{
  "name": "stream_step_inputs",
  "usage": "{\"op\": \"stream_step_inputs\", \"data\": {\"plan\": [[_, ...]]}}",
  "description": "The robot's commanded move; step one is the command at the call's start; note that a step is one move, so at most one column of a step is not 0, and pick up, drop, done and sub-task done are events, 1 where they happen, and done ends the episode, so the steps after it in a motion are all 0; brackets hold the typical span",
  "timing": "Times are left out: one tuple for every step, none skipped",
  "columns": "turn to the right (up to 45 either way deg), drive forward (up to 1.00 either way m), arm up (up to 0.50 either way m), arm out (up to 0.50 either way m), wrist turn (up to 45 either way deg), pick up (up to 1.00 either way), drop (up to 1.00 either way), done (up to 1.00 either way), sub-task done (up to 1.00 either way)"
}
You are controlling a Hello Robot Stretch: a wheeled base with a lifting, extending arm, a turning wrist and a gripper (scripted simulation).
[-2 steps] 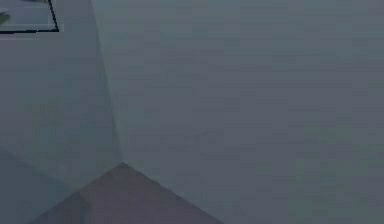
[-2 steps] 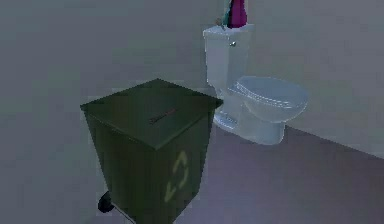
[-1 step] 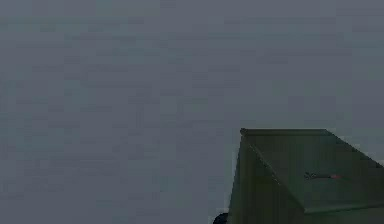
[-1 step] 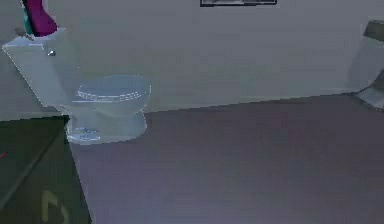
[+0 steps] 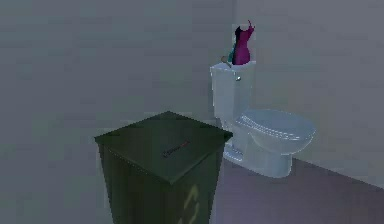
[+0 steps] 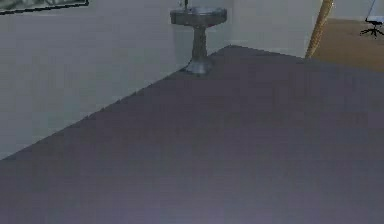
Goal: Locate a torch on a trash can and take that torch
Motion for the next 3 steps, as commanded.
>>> {"op": "stream_step_inputs", "data": {"plan": [[18.0,0.00,0.00,0.00,0.0,0.00,0.00,0.00,0.00],[0.0,0.35,0.00,0.00,0.0,0.00,0.00,0.00,0.00],[-45.0,0.00,0.00,0.00,0.0,0.00,0.00,0.00,0.00]]}}
